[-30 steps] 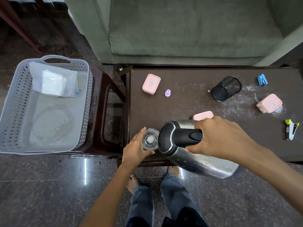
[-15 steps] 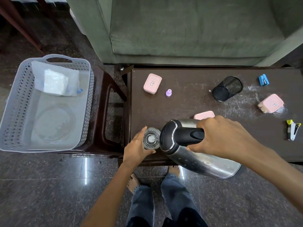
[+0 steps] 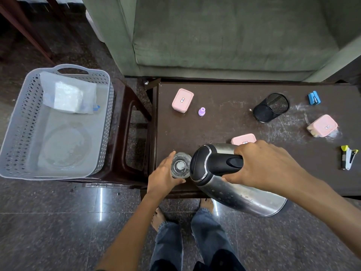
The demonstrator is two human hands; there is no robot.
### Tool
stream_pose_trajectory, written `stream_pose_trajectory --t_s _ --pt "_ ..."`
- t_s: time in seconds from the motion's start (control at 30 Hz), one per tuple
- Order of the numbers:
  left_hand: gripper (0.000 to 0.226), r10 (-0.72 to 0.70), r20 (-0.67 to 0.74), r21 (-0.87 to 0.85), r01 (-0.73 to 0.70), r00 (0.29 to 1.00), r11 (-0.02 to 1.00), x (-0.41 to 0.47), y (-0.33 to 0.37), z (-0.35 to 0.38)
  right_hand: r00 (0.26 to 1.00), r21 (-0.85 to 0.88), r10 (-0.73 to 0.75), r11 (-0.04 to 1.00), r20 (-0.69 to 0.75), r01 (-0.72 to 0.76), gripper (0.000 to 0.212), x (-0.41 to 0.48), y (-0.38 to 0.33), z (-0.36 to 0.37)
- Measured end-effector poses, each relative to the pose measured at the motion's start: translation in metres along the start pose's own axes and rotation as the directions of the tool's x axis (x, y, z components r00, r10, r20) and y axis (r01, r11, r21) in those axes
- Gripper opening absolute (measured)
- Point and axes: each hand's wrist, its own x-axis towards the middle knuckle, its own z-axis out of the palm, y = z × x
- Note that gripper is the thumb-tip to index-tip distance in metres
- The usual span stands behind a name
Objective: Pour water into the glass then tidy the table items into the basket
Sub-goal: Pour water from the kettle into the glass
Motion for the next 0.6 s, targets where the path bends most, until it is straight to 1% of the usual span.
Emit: stream_pose_trajectory --t_s 0.6 --pt "0.102 0.0 0.004 -0.007 0.0 1.0 1.0 -0.0013 0.0006 -0.0009 1.0 0.001 -0.011 1.0 -0.02 0.011 0.04 0.0028 -0.0002 0.0005"
